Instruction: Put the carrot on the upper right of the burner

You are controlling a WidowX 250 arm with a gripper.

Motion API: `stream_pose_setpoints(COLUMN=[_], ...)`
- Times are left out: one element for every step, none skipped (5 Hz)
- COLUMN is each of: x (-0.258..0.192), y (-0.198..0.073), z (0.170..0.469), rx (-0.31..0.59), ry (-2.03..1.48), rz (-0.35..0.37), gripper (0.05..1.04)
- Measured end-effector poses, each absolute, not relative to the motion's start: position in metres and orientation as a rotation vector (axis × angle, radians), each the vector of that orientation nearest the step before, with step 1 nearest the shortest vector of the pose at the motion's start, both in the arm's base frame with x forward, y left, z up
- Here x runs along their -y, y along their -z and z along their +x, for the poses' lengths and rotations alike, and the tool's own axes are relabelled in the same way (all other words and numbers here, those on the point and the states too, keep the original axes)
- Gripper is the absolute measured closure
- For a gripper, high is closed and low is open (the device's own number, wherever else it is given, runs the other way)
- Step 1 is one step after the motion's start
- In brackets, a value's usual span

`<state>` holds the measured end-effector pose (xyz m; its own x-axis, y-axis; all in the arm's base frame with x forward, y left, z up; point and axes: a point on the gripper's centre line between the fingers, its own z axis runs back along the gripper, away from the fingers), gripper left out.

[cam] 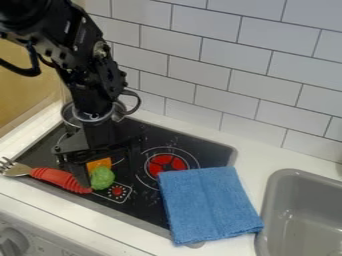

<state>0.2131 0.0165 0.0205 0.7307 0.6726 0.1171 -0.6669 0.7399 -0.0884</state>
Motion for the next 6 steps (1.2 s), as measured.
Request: stream_pose_setpoints(x=[-0.018,-0.018,-0.018,-0.017,-0.015,-0.014], y=[-0.015,-0.012,-0.011,-0.011,-0.016,-0.042], z=[0.213,0.213,0.216,0.215,0.22,0.248], rx=[0.131,0.131,0.133,0.124,0.115,0.193], ry=[-0.742,-0.744,-0.737,-0.739,-0.744,-0.721], rz=[-0.028,-0.02,-0.009,-0.01,-0.027,-0.055], gripper=[0.142,0.454,0.574,0.576,0.576,0.576])
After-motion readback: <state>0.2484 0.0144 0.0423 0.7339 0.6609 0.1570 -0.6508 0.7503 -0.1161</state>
